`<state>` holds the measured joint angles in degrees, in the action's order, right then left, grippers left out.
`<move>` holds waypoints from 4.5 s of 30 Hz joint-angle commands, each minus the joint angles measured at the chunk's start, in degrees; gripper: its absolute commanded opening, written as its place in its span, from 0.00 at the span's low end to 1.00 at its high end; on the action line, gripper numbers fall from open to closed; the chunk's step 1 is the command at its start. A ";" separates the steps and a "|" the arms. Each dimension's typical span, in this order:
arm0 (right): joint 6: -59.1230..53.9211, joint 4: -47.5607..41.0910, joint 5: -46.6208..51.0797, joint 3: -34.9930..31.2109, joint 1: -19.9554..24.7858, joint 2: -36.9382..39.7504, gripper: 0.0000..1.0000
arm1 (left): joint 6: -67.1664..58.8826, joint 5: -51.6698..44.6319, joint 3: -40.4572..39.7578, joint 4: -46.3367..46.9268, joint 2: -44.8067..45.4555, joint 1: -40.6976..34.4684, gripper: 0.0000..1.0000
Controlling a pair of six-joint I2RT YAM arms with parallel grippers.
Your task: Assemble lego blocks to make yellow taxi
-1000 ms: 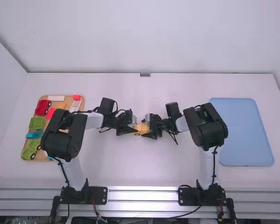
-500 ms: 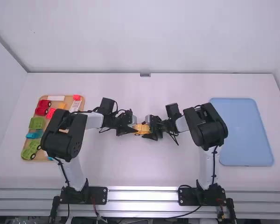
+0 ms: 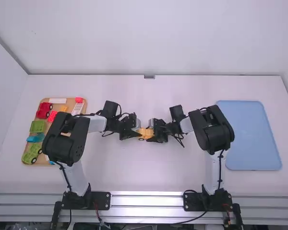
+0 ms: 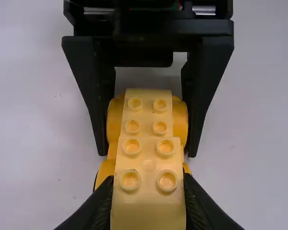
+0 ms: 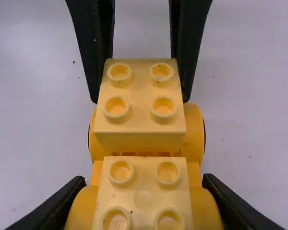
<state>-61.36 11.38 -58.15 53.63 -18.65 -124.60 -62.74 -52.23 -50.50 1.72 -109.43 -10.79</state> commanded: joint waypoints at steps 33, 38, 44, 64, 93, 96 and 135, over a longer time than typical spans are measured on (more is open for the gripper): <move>-1.90 -1.57 0.96 0.35 0.24 -0.79 0.52 | 0.31 2.34 0.33 -0.79 -1.49 -1.95 0.05; -1.90 -1.60 0.98 0.35 0.24 -0.79 0.52 | 0.35 2.25 0.33 -2.25 -1.49 -1.97 0.05; -1.92 -1.57 0.96 0.35 0.24 -0.79 0.52 | 0.35 2.34 0.33 -1.75 -1.49 -1.99 0.06; -1.90 -1.57 1.01 0.37 0.24 -0.79 0.53 | 0.35 0.66 0.22 -2.89 -1.07 -1.95 0.45; -1.92 -1.55 0.98 0.35 0.22 -0.79 0.53 | 2.16 5.16 -0.68 1.44 -2.71 -2.69 0.02; -1.92 -1.51 0.98 0.37 0.22 -0.79 0.53 | 2.60 7.85 -1.27 3.13 -2.71 -2.95 0.02; 4.39 -18.86 19.15 0.42 3.89 16.11 0.99 | 25.83 15.74 -11.93 20.22 27.87 12.61 0.99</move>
<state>-57.84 -4.99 -46.94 53.98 -15.73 -115.04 -45.76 -39.35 -62.33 21.37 -83.79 -0.78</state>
